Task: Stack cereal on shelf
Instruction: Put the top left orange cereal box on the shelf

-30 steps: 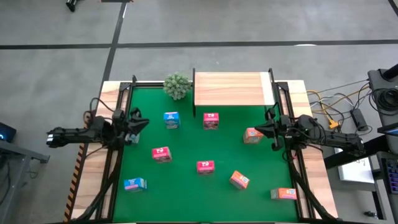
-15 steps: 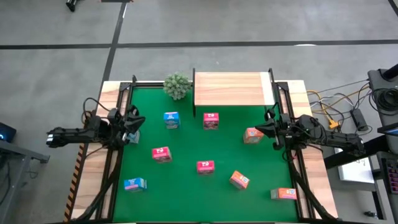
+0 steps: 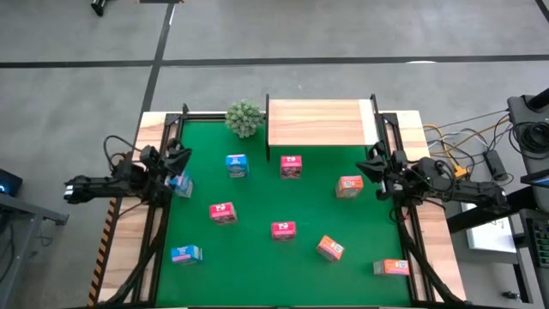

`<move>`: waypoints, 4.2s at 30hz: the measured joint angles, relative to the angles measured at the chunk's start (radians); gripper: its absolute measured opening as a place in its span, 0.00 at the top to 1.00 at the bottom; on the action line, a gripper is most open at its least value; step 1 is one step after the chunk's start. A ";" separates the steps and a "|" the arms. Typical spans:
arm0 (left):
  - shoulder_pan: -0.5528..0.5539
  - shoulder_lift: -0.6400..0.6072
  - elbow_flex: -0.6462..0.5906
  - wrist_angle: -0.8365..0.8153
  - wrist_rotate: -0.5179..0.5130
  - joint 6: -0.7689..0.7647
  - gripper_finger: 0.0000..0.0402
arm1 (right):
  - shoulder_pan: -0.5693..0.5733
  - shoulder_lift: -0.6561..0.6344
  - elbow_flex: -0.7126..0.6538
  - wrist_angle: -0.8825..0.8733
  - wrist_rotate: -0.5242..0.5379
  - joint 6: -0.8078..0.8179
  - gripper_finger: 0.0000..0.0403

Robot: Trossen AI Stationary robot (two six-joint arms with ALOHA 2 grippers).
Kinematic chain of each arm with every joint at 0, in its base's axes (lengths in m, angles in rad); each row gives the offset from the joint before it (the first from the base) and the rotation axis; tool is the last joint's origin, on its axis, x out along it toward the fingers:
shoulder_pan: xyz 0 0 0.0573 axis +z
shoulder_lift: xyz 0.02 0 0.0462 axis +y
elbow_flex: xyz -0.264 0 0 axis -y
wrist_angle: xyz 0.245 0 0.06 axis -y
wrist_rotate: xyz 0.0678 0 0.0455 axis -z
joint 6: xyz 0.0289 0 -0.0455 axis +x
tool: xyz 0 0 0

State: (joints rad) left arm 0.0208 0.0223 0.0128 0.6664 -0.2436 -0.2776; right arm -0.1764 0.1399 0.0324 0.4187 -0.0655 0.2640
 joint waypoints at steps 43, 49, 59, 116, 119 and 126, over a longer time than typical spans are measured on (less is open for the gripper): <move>0.000 0.161 0.025 0.388 0.036 0.209 0.91 | 0.030 0.736 1.027 -1.606 0.083 -0.131 0.98; 0.000 0.325 0.146 0.289 0.051 0.262 0.91 | 0.108 0.732 0.971 -1.584 0.084 -0.094 0.98; 0.000 0.477 0.440 -0.401 0.053 0.376 0.91 | 0.168 0.768 0.928 -1.506 0.092 -0.118 0.98; 0.000 0.515 0.461 -0.429 0.053 0.370 0.91 | 0.167 1.027 0.953 -1.545 0.187 -0.131 0.56; 0.000 0.515 0.461 -0.429 0.053 0.370 0.91 | 0.167 1.027 0.983 -1.546 0.165 -0.131 0.56; 0.000 0.515 0.461 -0.429 0.053 0.370 0.91 | 0.168 1.027 1.128 -1.621 0.163 -0.077 0.56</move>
State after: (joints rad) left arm 0.0208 0.5373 0.4736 0.2374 -0.1907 0.0925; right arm -0.0086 1.1671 1.1606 -1.2025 0.0971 0.1866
